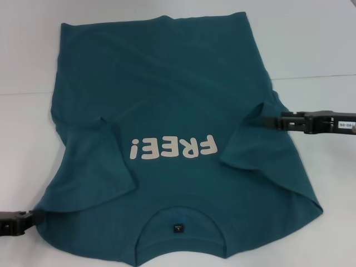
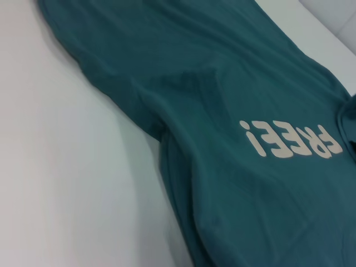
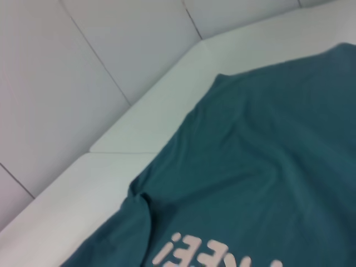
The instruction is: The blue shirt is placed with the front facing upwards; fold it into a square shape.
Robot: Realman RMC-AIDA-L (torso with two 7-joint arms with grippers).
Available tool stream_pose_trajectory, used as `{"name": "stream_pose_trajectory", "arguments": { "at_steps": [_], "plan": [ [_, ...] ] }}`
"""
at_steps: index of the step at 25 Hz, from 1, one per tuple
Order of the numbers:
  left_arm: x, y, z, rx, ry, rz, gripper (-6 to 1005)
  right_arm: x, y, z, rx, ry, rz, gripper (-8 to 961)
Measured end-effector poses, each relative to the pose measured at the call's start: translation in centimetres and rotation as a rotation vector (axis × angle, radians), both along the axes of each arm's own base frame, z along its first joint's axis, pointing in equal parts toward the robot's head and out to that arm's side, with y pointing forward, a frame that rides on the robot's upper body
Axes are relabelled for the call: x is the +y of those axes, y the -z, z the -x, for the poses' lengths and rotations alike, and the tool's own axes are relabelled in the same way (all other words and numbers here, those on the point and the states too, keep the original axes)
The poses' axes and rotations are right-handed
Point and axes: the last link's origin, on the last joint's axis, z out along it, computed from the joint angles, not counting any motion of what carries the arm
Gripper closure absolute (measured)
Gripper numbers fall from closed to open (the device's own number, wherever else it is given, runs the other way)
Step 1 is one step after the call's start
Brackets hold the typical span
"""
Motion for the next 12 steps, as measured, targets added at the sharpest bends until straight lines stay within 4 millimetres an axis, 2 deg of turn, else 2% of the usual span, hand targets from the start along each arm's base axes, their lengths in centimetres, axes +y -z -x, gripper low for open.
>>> {"name": "stream_pose_trajectory", "arguments": {
  "at_steps": [4,12],
  "plan": [
    [0.1,-0.3,0.0,-0.006,-0.011,0.002,1001,-0.6,-1.0,-1.3,0.008,0.101,0.038,79],
    [-0.3,-0.3,-0.2,-0.021,0.0,0.024,1001,-3.5,-2.5,-4.3,0.047,0.351,0.169,121]
  ]
}}
